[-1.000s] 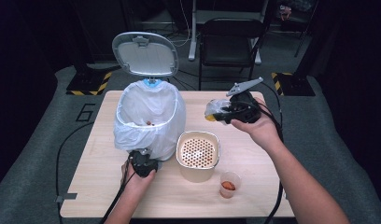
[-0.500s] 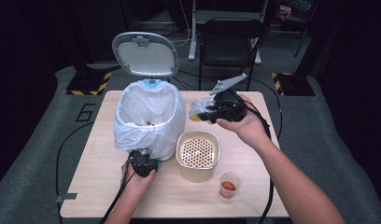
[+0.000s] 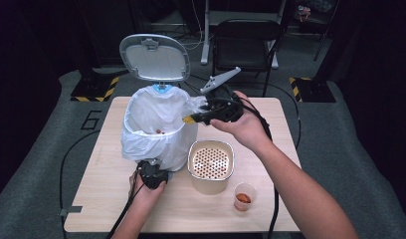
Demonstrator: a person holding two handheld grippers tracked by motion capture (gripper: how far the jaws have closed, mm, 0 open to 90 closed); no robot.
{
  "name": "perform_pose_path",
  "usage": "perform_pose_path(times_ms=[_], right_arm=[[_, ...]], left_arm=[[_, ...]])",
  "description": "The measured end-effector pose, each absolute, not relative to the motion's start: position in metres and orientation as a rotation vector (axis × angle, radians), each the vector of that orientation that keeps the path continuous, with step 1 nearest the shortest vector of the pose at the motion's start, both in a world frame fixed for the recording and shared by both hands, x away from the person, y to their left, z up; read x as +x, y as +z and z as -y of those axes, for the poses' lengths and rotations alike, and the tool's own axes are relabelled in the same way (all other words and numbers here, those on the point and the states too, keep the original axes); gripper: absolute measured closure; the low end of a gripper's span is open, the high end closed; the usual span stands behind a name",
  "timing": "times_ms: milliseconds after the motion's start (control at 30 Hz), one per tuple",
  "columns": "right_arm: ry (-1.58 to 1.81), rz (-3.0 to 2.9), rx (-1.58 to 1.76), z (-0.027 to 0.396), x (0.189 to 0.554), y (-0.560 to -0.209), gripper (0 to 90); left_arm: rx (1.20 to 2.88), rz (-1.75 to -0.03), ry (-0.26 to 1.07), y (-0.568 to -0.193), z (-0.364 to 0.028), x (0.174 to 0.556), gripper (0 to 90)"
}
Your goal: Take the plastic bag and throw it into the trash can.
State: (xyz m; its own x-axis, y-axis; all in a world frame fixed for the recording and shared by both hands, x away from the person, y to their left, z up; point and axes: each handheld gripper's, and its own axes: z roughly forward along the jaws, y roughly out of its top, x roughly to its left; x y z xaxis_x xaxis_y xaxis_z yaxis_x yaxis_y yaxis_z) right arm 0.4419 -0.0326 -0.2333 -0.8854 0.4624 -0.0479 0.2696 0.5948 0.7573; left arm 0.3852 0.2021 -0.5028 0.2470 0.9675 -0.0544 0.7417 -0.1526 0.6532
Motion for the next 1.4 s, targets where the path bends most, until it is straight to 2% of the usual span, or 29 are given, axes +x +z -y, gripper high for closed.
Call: perform_pose_path(times_ms=[700, 1400], right_arm=[[1.209, -2.600, 0.574, -0.004, 0.462, -0.238, 70.7], [1.226, -2.593, 0.527, -0.041, 0.461, -0.232, 70.3]], left_arm=[[1.946, -1.552, 0.508, -0.502, -0.202, 0.385, 56.0], [1.999, -1.524, 0.501, -0.502, -0.205, 0.385, 56.0]])
